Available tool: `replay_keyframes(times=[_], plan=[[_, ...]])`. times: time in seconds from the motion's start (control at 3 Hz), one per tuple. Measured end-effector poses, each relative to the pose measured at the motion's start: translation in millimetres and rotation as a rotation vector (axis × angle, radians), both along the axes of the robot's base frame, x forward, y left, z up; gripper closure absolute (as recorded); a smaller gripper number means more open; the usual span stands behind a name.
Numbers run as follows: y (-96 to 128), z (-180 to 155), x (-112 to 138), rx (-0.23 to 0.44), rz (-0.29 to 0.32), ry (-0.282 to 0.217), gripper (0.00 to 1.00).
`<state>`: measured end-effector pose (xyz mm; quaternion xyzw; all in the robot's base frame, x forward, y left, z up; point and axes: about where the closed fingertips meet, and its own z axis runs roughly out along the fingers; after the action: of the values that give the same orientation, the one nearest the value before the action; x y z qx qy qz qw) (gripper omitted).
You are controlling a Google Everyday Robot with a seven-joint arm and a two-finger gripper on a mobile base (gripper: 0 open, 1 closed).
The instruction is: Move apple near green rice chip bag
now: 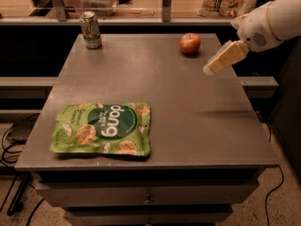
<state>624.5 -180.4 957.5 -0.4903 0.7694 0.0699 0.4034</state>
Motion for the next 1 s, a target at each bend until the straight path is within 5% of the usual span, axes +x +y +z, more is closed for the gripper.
replay_keyframes(times=[1.0], plan=[[32.8, -40.1, 99.6, 0.335, -0.086, 0.015, 0.0]])
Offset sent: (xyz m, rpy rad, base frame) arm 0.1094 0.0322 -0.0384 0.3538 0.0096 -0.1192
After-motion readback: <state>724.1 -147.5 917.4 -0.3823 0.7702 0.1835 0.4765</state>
